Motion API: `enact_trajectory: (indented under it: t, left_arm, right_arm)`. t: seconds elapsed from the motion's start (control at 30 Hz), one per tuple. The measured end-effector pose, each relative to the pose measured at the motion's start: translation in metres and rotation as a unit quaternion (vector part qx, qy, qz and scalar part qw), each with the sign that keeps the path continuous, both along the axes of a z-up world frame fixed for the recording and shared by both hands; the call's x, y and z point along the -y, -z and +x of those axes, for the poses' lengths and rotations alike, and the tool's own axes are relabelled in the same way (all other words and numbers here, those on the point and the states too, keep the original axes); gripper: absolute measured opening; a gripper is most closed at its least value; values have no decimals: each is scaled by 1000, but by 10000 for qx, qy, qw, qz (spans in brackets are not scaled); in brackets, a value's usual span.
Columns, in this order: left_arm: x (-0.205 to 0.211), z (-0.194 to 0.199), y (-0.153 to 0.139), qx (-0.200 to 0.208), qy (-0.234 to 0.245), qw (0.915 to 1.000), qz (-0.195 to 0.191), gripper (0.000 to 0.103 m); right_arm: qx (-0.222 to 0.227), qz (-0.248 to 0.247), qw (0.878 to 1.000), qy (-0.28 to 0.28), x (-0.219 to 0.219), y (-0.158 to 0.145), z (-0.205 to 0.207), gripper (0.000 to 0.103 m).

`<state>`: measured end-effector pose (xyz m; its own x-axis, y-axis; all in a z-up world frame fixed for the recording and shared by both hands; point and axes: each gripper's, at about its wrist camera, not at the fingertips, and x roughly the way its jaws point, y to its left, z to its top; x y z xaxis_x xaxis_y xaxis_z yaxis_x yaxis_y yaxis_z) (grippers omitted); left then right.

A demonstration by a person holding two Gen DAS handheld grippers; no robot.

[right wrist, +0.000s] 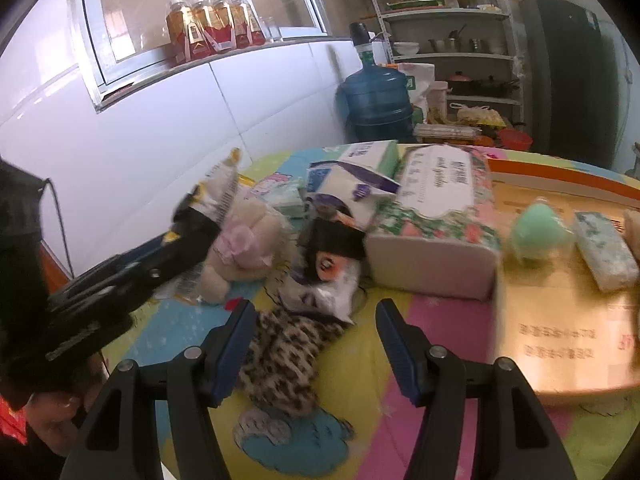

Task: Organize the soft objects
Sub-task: 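Grasp the yellow wet-wipe pack with the left gripper while the right grasps the purple snack bag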

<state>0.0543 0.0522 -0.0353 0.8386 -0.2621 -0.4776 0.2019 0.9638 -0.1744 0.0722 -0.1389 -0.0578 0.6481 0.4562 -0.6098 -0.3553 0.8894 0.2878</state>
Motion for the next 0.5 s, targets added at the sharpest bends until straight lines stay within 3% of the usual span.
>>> enact_trajectory:
  t: [0.43, 0.5]
  left_arm:
    - [-15, 10, 10, -52, -15, 10000, -35, 43]
    - [-18, 12, 12, -79, -11, 9999, -66, 43]
  right_arm:
    - [-489, 298, 9979, 317, -7, 18, 42, 61]
    - [-488, 296, 9978, 329, -9, 19, 45, 47]
